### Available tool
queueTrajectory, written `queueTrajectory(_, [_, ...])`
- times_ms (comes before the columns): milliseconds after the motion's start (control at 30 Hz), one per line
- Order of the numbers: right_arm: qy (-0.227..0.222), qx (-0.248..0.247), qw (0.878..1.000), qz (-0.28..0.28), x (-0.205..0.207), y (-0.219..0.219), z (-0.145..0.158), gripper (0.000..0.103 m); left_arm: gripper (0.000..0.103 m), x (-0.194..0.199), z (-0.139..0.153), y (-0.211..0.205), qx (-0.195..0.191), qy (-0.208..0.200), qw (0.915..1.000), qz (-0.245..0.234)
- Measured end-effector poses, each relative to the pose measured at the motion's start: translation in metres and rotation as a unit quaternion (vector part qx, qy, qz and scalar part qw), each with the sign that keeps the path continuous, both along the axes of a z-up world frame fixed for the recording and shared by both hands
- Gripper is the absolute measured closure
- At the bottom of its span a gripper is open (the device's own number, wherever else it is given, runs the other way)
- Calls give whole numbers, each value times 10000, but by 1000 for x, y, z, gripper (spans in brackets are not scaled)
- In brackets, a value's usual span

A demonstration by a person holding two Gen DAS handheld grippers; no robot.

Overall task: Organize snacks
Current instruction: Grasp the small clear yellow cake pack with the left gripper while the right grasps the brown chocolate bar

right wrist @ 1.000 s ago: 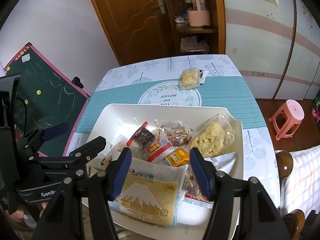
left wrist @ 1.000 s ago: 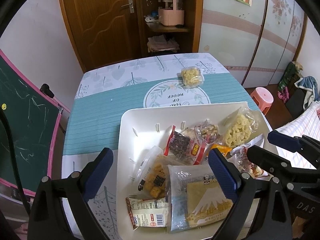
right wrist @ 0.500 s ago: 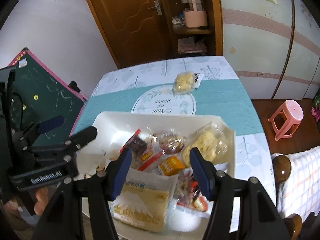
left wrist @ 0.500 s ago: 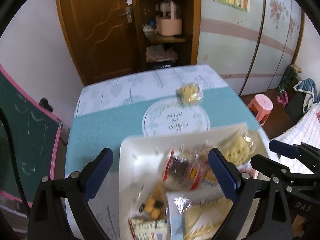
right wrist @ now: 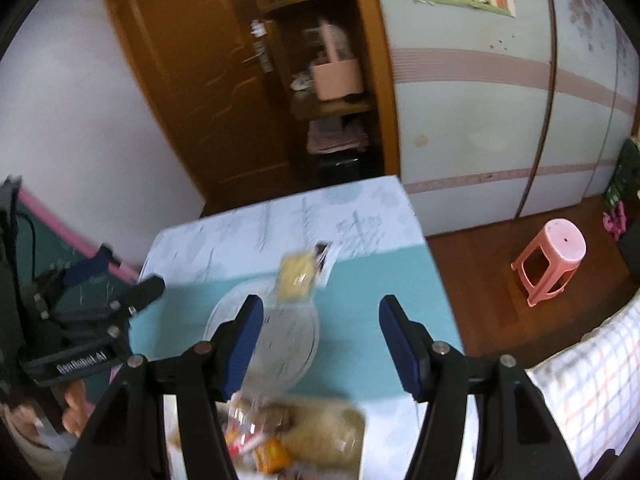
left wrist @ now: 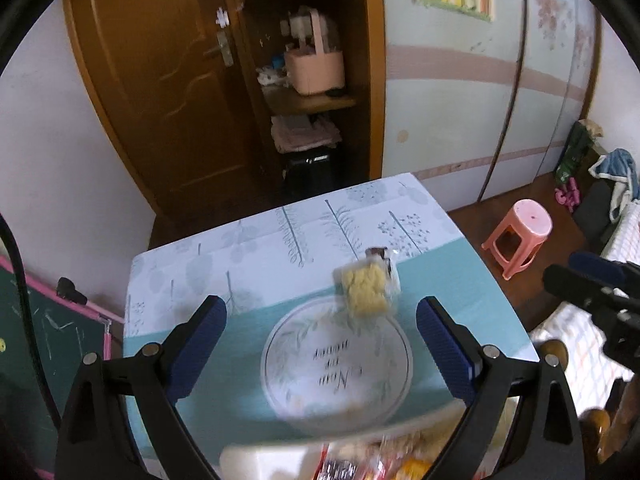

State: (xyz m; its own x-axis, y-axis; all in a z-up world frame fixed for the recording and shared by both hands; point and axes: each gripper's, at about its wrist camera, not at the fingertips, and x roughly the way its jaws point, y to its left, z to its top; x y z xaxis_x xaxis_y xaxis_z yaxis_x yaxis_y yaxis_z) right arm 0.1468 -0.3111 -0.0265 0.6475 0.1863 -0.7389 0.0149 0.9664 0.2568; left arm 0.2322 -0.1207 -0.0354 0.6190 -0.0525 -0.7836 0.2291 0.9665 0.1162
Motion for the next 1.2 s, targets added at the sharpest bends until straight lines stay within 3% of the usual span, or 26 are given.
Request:
queueTrajectory(167, [338,208,9989,-246,66,-23,-16,42,8,64,-35,-23,-127,582,9982,120])
queueTrajectory(300, [663,541,9955,-398,105,-37,-46,42,8,100,-88,-34,-396,1299,9905,216])
queueTrajectory(500, [1191,948,9875,-396,137,-42,-103,42,8,121,-158,-45,-294,1770,9830,402])
queueTrajectory(733, [1571,1080,9812,-292,157,-29,-145,42,11,133,-202,-44,-352,2098,9755,570])
queueTrajectory(767, [1613,1088,9805,-265,160,-27,-149,42,18,133,-207,-42,-386,2138,9744,581])
queueTrajectory(800, [1658,1097,9798,-237,162,-24,-154,42,32,134,-212,-39,-441,2204,9726,598])
queueTrajectory(867, [1731,1095,9786,-184,167,-17,-161,42,42,134,-216,-33,-444,2154,9736,607])
queueTrajectory(1200, [2092,845,9742,53,197,30,-194,42,48,125,-218,16,-491,2254,9664,1137])
